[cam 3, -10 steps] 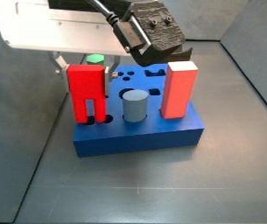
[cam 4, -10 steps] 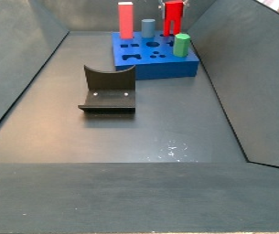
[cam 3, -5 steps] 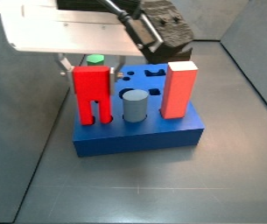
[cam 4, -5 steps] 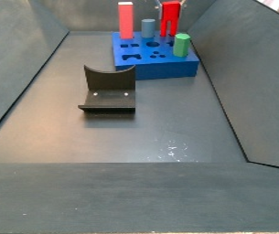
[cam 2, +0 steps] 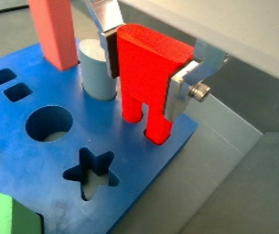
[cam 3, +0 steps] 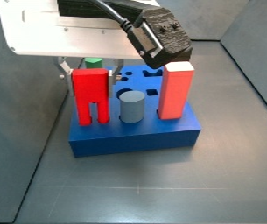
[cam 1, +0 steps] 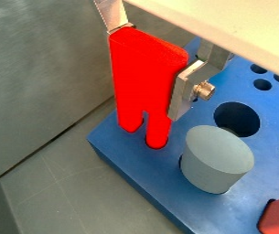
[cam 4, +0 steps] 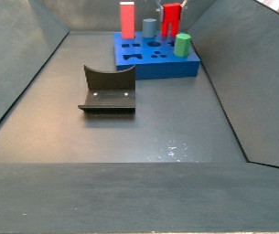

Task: Pick up the square-circle object. Move up. Move to above the board. Insert the square-circle object.
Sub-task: Insert the square-circle object.

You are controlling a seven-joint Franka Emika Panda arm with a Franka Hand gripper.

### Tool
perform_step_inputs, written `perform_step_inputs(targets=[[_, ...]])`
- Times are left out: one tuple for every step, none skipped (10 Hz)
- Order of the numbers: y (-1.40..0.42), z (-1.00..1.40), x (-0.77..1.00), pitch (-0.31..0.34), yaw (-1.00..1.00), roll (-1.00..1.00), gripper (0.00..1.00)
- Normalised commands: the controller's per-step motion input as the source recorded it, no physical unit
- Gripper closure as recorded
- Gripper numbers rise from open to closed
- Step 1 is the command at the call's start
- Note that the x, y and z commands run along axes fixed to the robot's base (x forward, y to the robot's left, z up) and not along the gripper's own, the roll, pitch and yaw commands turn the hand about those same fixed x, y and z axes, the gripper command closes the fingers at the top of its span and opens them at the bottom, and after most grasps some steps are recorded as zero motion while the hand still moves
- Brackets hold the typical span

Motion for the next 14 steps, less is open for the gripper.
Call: perform_step_inputs(targets=[[-0.20, -0.18, -0.20, -0.050, 0.44, 0.31, 1.00], [-0.36, -0.42, -0.14, -0.091, 0.40, 0.39, 1.00], [-0.42, -0.64, 0.00, -0.106, 0.26, 0.29, 1.00], [-0.10, -0.82, 0.10, -0.089, 0.11, 0.20, 1.00], [0.14, -0.65, 0.23, 0.000, 0.01, 0.01, 1.00], [0.45, -0.23, 0.34, 0.023, 0.03, -0.05, 1.00], [0.60, -0.02, 0.54, 0.083, 0.00, -0.11, 1.00], [0.50, 0.00, 0.43, 0.081, 0.00, -0.11, 1.00], [0.00, -0.04, 0.00, 0.000, 0.00, 0.00, 1.00], [-0.05, -0.61, 0.00, -0.096, 0.00, 0.10, 1.00], [-0.03, -0.89, 0.00, -0.133, 0.00, 0.10, 1.00], [-0.12, -0.93, 0.13, -0.150, -0.23, 0.04, 1.00], [-0.16, -1.00, 0.30, -0.076, -0.73, 0.05, 1.00], [-0.07, -0.97, 0.06, -0.090, -0.89, 0.01, 1.00]])
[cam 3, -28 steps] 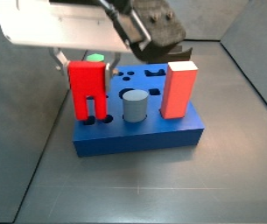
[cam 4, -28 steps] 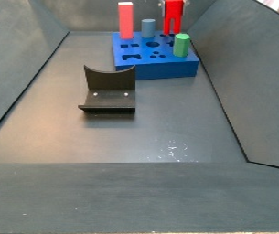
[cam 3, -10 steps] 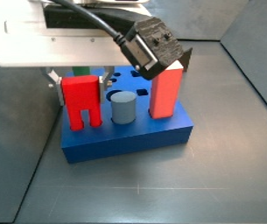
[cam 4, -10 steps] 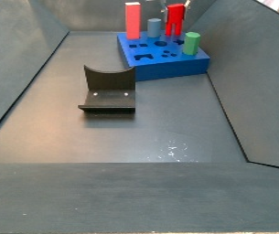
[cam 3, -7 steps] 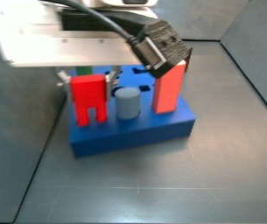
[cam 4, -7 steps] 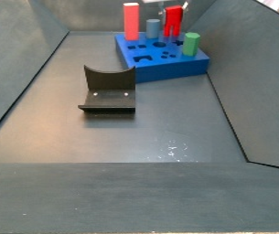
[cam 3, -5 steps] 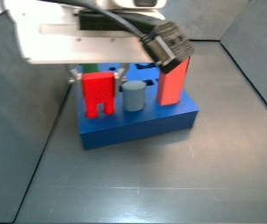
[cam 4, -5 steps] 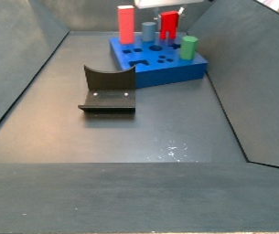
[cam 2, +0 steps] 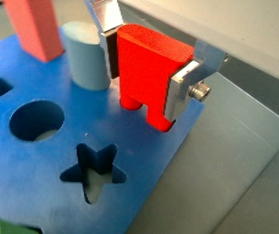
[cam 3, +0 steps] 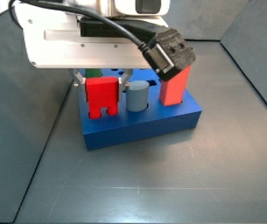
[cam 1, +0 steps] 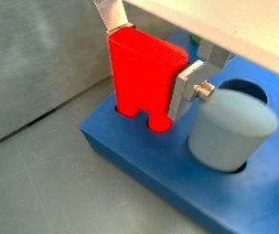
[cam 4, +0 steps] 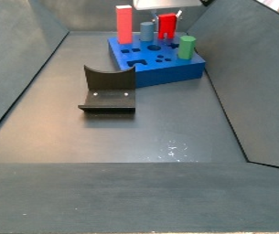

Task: Pick up the square-circle object. Move up. Move to above the board. Insert the square-circle object.
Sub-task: Insert the square-circle object.

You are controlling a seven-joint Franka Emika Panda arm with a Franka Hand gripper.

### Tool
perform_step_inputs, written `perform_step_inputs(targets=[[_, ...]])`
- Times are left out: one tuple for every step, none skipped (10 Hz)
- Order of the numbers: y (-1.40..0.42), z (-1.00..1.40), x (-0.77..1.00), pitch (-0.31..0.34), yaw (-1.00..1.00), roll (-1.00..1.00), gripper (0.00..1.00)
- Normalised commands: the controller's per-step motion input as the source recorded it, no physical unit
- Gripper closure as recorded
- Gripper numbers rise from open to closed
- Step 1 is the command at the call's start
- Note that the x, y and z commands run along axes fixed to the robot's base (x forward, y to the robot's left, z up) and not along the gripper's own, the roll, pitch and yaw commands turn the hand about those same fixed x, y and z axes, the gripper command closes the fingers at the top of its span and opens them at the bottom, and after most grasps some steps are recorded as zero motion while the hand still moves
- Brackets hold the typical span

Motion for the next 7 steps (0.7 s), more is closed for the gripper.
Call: perform_step_inputs(targets=[[0.00, -0.91, -0.04, -0.123, -1.00, 0.00, 1.00], [-0.16, -0.70, 0.00, -0.059, -0.87, 0.00, 1.00], [-0.06, -0.35, -0.11, -0.061, -0.18, 0.00, 1.00], [0.00, -0.11, 0.00, -0.054, -0.13, -0.03, 1.00], [0.00, -0.08, 0.00, -0.041, -0.01, 0.00, 1.00], [-0.18, -1.00, 0.00, -0.091, -0.07, 0.10, 1.00], [-0.16, -1.00, 0.00, -0.020, -0.17, 0.11, 1.00]])
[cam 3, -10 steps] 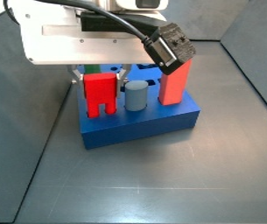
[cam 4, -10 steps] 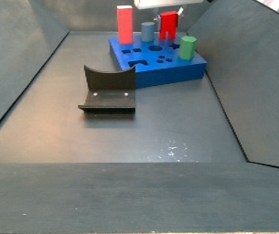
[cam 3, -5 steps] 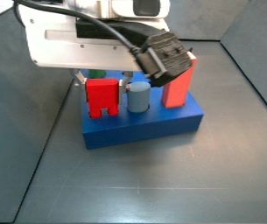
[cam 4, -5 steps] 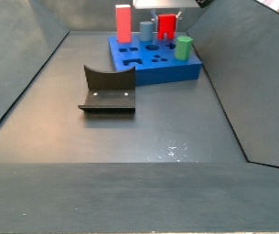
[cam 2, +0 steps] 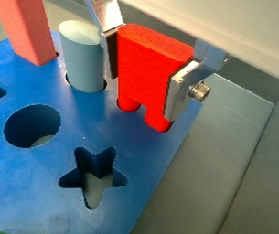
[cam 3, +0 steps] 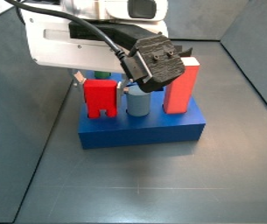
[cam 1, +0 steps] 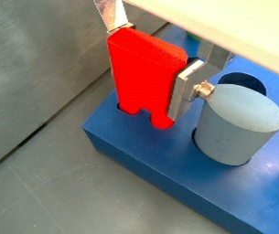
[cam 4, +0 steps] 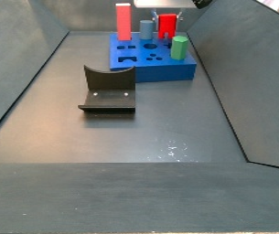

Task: Pick up the square-circle object. Move up. Move to above the board. Insert the square-circle object.
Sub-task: Insert the square-circle object.

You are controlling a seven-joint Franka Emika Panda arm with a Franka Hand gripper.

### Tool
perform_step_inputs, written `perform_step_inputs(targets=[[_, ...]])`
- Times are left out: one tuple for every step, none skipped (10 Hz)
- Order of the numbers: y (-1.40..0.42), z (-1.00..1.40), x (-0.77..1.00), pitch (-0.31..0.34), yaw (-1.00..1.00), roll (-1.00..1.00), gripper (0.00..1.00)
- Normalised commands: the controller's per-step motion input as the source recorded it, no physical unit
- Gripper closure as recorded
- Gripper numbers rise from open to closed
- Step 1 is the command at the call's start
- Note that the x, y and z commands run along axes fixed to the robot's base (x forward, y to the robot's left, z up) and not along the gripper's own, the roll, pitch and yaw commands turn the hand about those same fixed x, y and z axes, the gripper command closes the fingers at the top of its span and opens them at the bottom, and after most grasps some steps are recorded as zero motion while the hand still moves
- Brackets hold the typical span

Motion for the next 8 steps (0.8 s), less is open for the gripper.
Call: perform_step_inputs(targets=[[0.00, -0.47, 0.06, -0.013, -0.07, 0.00, 1.00], [0.00, 0.00, 0.00, -0.011, 0.00, 0.02, 1.00], [0.00, 0.00, 0.00, -0.063, 0.00, 0.00, 1.00], [0.00, -0.25, 0.00, -0.151, 0.00, 0.00, 1.00], [0.03, -1.00, 0.22, -0.087, -0.09, 0.00, 1.00], [0.00, -0.37, -0.11, -0.293, 0.00, 0.01, 1.00], [0.00, 0.00, 0.00, -0.007, 0.00, 0.00, 1.00], [0.00, -0.02, 0.00, -0.026, 0.00, 0.00, 1.00]])
